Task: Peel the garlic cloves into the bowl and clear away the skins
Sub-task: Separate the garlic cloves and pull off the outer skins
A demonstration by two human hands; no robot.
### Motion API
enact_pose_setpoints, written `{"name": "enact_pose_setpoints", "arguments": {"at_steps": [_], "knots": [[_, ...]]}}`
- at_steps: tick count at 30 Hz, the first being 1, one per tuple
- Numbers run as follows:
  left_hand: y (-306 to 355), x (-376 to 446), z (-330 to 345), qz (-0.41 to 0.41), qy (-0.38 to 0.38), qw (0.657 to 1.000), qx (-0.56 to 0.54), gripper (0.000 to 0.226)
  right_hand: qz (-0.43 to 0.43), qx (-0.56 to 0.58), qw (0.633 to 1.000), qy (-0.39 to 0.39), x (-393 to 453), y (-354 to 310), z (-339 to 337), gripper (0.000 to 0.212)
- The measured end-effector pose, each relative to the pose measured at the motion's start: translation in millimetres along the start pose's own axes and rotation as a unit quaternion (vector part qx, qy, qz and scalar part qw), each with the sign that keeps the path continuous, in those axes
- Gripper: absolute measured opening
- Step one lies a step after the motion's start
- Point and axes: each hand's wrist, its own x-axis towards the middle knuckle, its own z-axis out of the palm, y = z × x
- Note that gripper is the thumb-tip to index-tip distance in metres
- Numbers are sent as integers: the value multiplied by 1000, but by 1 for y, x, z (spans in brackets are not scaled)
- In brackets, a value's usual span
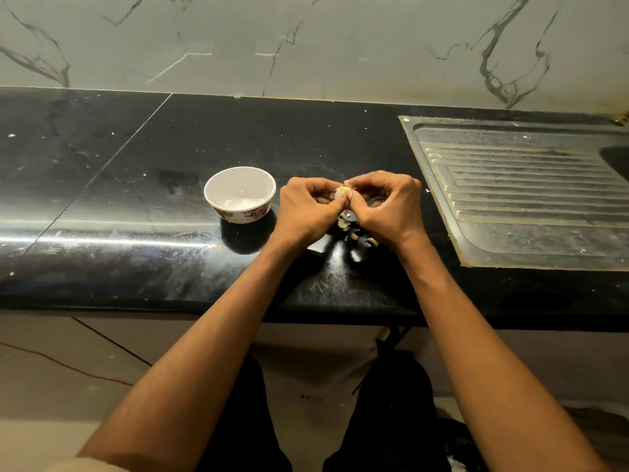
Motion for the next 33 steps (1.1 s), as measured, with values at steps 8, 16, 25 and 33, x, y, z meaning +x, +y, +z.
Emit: {"name": "enact_pose_setpoints", "arguments": {"at_steps": [8,16,25,33], "knots": [[-4,3,-2,25,-12,999,18,14,27,29,999,-1,-1,-2,1,11],[-5,3,0,29,5,999,28,17,38,9,998,42,-2,-10,10,11],[-2,2,1,-8,10,1000,-21,15,26,-20,998,49,-2,-11,12,16],[-1,4,0,-30,0,996,-78,15,147,144,978,40,6,-7,4,15]]}}
